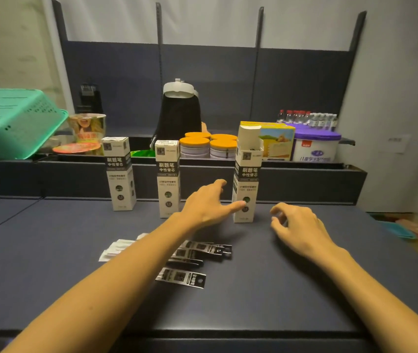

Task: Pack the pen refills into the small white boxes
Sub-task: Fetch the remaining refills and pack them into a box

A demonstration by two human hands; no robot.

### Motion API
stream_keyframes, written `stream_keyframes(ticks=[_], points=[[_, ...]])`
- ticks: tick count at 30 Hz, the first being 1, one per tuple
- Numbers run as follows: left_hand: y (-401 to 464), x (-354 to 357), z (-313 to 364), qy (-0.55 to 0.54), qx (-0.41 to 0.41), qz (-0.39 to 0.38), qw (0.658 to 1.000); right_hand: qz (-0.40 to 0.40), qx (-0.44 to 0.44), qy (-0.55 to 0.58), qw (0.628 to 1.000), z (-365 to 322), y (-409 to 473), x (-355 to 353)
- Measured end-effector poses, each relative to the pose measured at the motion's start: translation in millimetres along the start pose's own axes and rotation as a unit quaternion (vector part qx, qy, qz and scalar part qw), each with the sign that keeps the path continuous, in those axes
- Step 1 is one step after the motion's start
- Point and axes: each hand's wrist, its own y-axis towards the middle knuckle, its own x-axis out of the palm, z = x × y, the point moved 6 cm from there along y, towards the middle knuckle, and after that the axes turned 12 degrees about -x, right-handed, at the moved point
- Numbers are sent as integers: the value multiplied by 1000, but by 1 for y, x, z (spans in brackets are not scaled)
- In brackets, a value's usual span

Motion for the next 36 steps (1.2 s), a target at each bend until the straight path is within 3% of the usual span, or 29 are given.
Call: stream_keyframes(ticks=[6,16,23,27,32,36], points=[[22,14,10,-150,6,-9,989,-1,6,-10,1000,14,2,-1],[-13,-16,6,-171,96,93,976,-14,-4,1,1000,10,1,4],[-61,-68,-35,-83,159,233,956,-15,-43,35,998,-21,11,13],[-88,-88,-75,-36,153,277,948,-29,-51,146,988,-40,22,29],[-104,-106,-118,34,127,312,941,-124,-44,291,948,-69,28,45],[-109,-116,-143,47,100,326,939,-220,-65,263,937,-84,26,50]])
